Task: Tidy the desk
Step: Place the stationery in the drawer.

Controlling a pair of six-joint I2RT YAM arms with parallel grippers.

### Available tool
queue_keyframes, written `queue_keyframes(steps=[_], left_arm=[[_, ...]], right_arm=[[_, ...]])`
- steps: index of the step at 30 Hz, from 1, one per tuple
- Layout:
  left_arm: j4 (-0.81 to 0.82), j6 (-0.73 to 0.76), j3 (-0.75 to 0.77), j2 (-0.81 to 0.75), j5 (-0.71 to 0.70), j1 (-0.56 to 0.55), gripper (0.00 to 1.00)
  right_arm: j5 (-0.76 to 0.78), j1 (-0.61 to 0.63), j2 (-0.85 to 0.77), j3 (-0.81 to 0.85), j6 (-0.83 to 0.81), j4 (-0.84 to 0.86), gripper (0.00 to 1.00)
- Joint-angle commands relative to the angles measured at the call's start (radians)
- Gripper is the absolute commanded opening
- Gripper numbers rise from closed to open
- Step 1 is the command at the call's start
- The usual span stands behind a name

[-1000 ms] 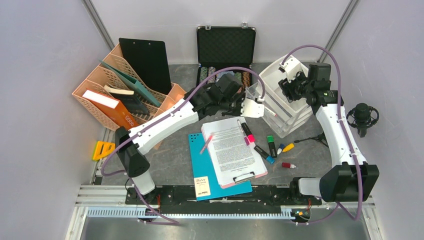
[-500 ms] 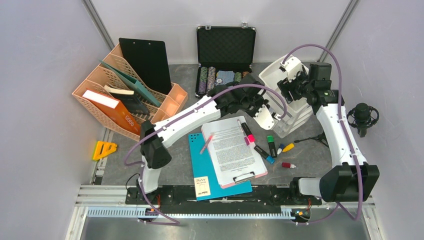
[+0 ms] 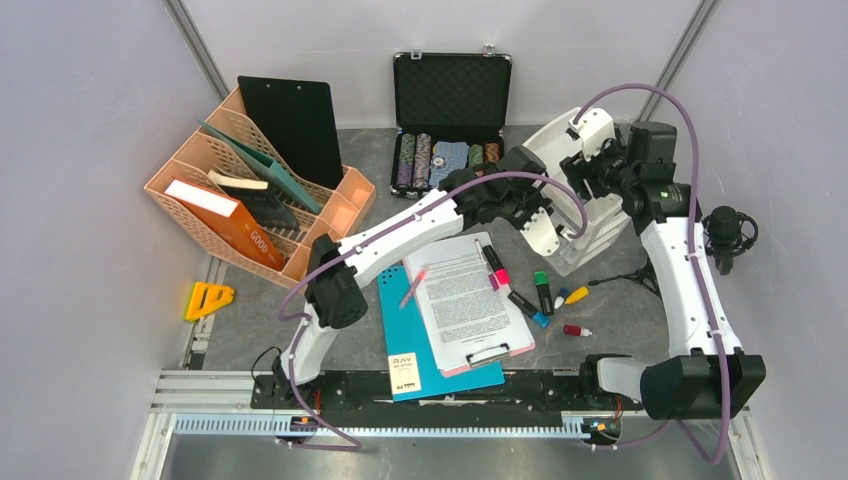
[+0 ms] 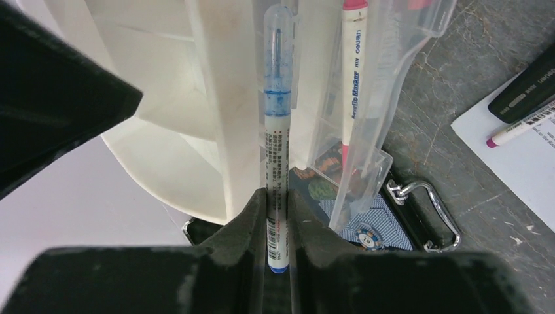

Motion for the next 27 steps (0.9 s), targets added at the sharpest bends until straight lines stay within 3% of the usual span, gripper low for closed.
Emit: queue_keyframes(steps=[1,5,14,21,27], left_arm=[[0.058,-0.013,0.050,0.017,-0.017,0.001,0.30],[0.107,-0.064,0.036,0.006,-0.013,0.000,0.54],[0.285,-0.221,-0.102,-0.164,-0.062,0.001,0.86],[0.302,-0.491,-0.362,-0.406,-0.182,0.029,1.00],[0.120,-0.870,-0.536,-0.531,-0.144,0.131,1.00]], right_arm=[[0.013,-0.003,-0.034,0.071,0.006,-0.020,0.74],[0.018,-0.003,-0.047,0.089,0.009,-0.030,0.75],[-0.047,-0.003,-0.101,0.085,0.023,-0.035,0.73],[-0.147,-0.003,-0.145,0.094,0.048,-0.031,0.71],[-0.173,0.025,-0.153,0.081,0.045,-0.024,0.70]])
